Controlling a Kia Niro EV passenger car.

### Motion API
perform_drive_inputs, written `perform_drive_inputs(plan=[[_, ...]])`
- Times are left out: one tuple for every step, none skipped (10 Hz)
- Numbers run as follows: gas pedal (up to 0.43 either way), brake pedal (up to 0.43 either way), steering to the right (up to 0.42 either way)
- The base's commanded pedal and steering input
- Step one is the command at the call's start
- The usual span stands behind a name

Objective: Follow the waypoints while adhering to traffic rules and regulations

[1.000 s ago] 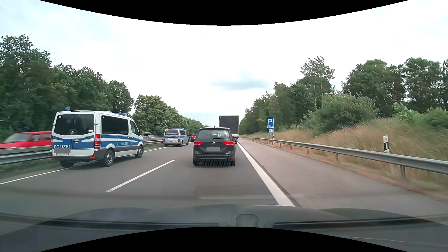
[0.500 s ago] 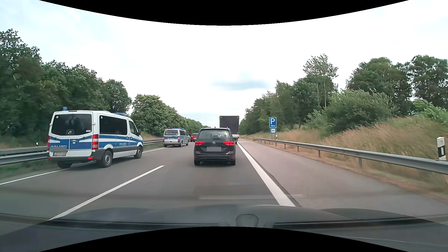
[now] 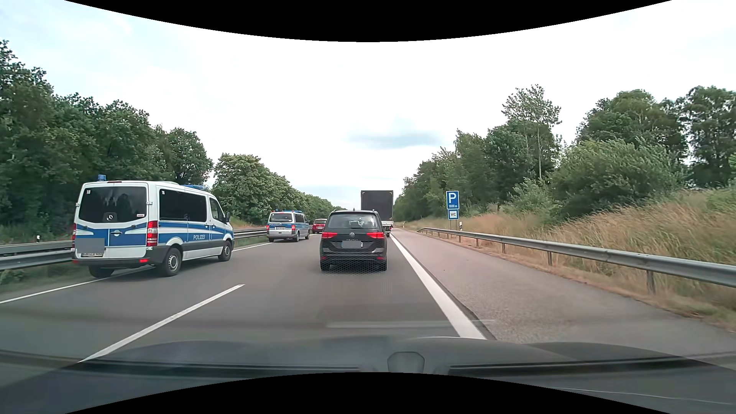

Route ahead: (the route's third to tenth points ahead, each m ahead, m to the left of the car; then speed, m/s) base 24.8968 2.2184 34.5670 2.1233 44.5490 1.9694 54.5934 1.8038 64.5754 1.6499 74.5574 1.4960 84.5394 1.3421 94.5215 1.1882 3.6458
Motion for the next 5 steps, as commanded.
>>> perform_drive_inputs(plan=[[0.059,0.000,-0.002],[0.067,0.000,-0.002],[0.079,0.000,-0.002],[0.079,0.000,-0.002],[0.079,0.000,-0.002]])
